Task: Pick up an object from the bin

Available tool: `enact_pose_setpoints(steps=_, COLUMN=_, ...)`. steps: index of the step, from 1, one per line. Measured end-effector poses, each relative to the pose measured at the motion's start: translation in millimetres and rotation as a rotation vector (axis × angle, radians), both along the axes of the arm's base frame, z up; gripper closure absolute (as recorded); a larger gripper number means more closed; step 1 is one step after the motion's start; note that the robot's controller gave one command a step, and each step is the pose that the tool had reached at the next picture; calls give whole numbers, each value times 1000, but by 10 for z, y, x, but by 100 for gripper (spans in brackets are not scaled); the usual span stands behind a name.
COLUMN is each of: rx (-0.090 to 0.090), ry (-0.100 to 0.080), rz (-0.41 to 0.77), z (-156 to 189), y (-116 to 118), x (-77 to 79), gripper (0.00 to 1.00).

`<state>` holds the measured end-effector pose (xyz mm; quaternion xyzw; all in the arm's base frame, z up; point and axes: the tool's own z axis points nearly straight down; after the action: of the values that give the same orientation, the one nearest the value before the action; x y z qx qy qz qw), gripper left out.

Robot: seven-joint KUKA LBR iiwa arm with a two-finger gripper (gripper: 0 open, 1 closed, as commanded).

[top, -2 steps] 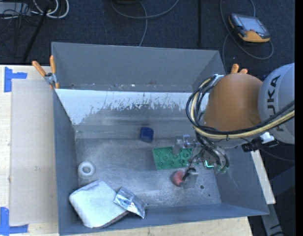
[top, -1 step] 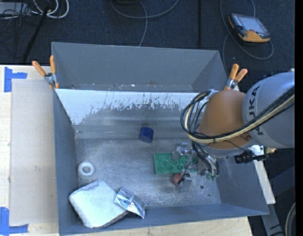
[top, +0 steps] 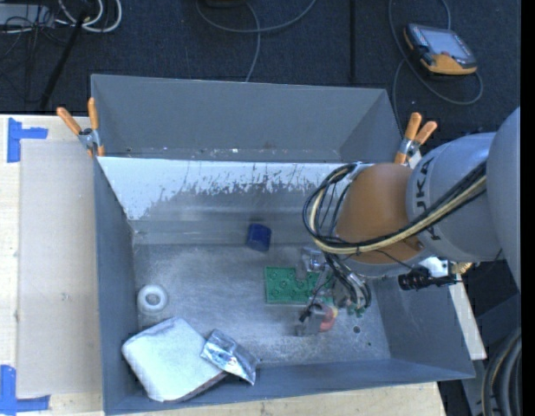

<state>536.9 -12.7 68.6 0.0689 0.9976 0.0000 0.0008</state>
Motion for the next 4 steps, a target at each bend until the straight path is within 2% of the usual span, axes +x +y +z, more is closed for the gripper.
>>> enact_pose_setpoints(steps=1, rx=1, ry=0, rz=-109, z=15, y=166, x=108, gripper=0)
enact_pose_setpoints(steps=3, rx=0, ry=1, rz=-251, z=15, y=463, x=278, gripper=0)
enact_pose_setpoints(steps=4, rx=0, ry=1, rz=-324, z=16, y=557, x=293, gripper=0)
